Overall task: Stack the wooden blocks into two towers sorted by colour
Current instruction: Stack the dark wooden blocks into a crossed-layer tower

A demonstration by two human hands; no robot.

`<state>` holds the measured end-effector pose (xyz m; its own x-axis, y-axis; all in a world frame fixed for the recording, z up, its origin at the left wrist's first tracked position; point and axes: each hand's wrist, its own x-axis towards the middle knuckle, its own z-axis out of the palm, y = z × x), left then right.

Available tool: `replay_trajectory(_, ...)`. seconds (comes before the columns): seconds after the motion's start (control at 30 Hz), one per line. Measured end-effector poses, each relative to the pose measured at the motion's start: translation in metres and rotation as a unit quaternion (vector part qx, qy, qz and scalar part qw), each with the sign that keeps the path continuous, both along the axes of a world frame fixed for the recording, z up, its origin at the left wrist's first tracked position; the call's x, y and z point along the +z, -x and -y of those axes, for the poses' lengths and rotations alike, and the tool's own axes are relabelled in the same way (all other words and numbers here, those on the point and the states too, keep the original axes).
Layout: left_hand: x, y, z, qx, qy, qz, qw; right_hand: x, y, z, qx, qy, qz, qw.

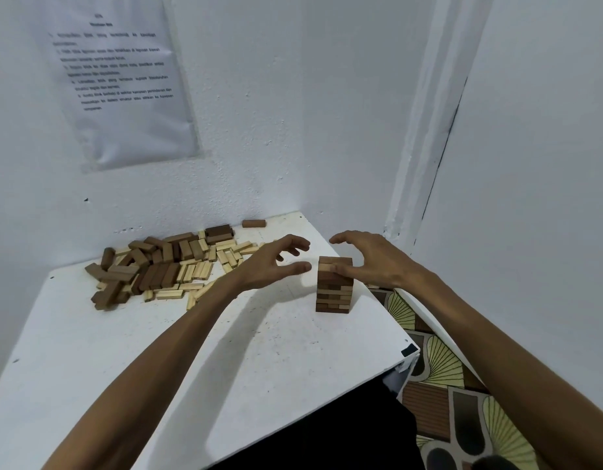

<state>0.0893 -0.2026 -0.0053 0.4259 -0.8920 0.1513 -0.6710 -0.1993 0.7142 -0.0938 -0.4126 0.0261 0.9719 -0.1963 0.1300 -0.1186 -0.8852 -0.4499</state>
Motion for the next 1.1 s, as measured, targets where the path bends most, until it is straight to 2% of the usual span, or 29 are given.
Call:
replay_trajectory(0.37, 0.013, -0.043, -0.068, 0.112, -0.060, 0.067, 0.990, 0.016, -0.064, -0.056, 0.055, 0.059, -0.004, 0.997)
replay_trajectory(0.57, 0.024, -0.066, -0.086, 0.172, -0.159, 0.175, 0.956, 0.011, -0.118, -0.080, 0.077, 0.052, -0.029, 0.995)
replay_trajectory(0.8, 0.033, -0.103, -0.079, 0.198, -0.181, 0.176, 0.947, -0.004, -0.182, -0.088, 0.070, 0.057, -0.048, 0.995)
replay_trajectory(1.1, 0.012, -0.163, -0.058, 0.211, -0.207, 0.154, 0.943, -0.026, -0.257, -0.072, 0.047, 0.078, -0.057, 0.994)
